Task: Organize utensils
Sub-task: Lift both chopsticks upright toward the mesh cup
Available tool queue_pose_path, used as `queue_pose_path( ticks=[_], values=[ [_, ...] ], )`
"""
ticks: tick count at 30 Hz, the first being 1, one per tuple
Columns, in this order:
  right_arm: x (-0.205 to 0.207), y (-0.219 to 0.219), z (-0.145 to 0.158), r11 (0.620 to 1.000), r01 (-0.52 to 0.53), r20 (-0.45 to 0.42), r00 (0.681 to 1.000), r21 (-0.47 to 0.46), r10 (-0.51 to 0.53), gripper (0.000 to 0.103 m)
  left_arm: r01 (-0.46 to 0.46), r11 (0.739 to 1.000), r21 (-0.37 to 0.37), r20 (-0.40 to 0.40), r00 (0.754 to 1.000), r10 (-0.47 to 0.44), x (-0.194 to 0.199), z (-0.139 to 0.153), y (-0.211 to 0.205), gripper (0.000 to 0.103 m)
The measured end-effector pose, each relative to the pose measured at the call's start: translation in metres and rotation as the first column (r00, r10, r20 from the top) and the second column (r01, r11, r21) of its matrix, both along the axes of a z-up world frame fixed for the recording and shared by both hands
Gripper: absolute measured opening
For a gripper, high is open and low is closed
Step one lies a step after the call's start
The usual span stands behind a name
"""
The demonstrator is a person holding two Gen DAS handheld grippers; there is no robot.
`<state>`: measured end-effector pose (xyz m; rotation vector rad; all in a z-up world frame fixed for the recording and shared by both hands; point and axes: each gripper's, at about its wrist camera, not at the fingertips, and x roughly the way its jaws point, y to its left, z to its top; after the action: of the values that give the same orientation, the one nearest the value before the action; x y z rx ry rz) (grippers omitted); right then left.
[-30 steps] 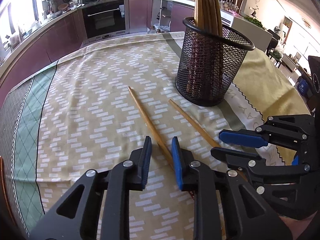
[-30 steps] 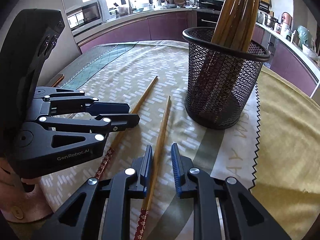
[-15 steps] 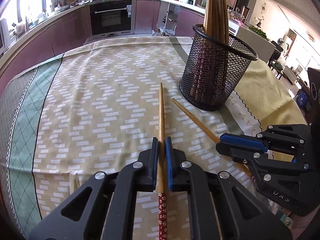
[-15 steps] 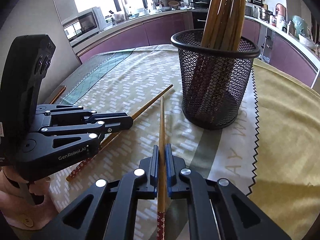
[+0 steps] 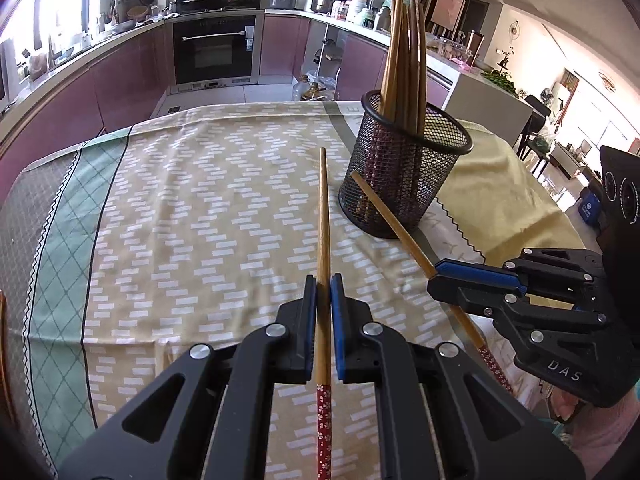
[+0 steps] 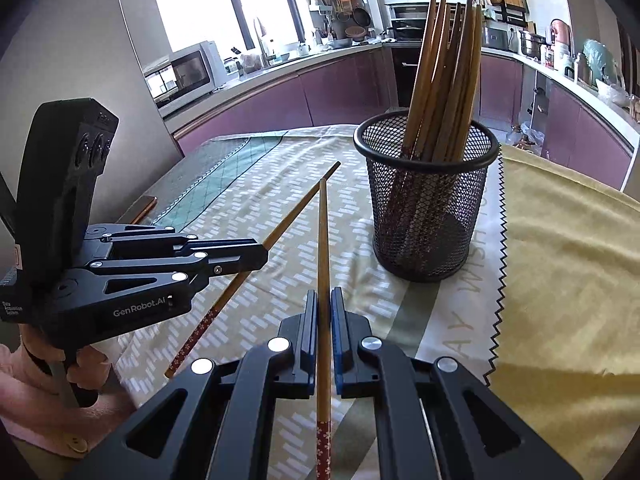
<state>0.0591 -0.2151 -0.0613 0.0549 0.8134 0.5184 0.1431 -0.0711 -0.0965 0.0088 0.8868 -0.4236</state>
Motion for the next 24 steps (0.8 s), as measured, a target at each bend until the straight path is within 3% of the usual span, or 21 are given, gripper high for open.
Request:
queue_pose_path(
  ticks=[15, 24],
  values=[
    [-0.006, -0.025, 0.043, 0.994, 0.042, 0.122, 0.991, 0.104, -0.055, 0.006, 0.092, 0.982, -0.163, 0.088, 0.993, -0.079, -0.020, 0.063, 0.011, 0.007],
    [-0.001, -0.044, 0.061, 0.985, 0.069, 0.181, 0.979, 0.158, -0.097, 0.006, 0.113, 0.974, -0.196, 0.146, 0.986, -0.085, -0.022, 0.090, 0.010, 0.007]
  ],
)
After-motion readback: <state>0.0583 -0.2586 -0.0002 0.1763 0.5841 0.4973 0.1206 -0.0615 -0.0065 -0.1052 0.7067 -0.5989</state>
